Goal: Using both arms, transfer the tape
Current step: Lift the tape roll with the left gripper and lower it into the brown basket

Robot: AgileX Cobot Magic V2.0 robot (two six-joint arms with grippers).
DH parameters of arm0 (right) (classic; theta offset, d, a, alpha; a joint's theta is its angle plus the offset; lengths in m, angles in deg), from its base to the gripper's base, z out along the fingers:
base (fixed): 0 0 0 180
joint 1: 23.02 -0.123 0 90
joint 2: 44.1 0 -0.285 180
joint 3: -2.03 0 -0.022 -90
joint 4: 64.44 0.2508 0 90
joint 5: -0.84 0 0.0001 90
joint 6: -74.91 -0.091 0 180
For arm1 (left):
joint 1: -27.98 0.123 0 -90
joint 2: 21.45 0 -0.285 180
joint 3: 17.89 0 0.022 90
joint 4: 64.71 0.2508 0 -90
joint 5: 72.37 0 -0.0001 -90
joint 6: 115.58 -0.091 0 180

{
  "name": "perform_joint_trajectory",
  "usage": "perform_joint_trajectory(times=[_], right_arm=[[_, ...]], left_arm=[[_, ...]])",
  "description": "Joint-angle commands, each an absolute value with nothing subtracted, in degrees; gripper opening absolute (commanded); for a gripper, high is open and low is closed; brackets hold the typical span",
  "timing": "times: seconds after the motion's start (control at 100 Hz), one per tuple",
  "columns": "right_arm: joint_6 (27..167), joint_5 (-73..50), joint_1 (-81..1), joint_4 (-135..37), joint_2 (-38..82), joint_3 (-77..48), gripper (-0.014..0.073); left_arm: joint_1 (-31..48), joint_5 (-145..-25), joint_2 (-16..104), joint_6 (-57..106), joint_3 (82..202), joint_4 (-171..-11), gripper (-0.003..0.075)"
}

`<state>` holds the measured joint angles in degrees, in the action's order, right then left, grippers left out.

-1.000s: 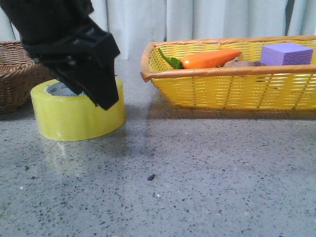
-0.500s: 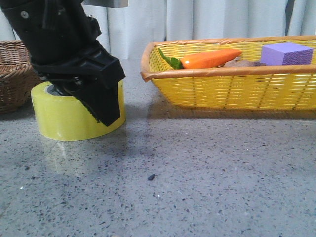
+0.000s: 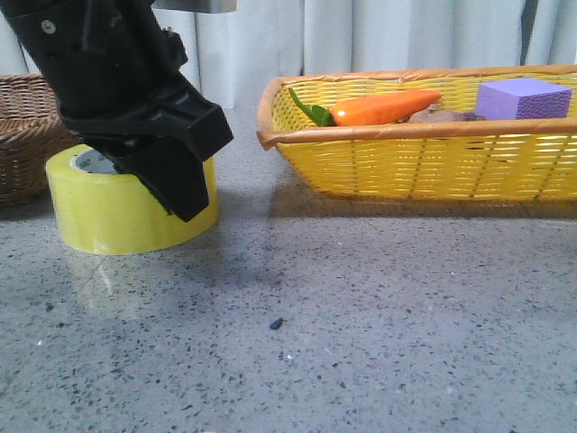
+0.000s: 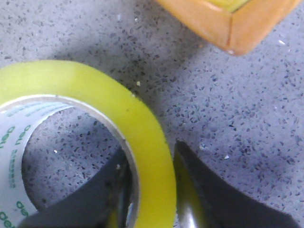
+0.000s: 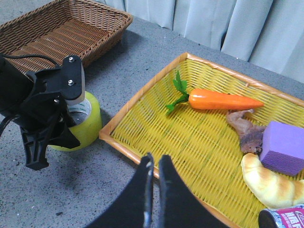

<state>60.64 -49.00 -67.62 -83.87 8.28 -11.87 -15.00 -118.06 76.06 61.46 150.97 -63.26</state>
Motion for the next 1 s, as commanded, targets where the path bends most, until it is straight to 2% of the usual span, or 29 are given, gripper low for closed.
perform_joint_trajectory(times=[0.0, 0.53, 0.71, 0.99], right_arm=[[60.8, -45.8, -67.4, -85.8, 8.0, -10.6, -0.0074], [60.8, -46.4, -67.4, -85.8, 8.0, -10.6, -0.0074], [60.8, -46.7, -67.4, -85.8, 8.0, -10.6, -0.0074], [60.8, -46.8, -67.4, -85.8, 8.0, -10.6, -0.0074]], left_arm=[[-15.1, -116.1, 74.1, 61.5, 153.4, -63.2, 0.0123], [-13.8, -126.6, 74.1, 61.5, 170.6, -57.4, 0.0123], [-7.3, -129.7, 73.6, 61.5, 176.3, -56.1, 0.0123], [7.0, -130.7, 71.5, 61.3, 177.1, -56.3, 0.0123]])
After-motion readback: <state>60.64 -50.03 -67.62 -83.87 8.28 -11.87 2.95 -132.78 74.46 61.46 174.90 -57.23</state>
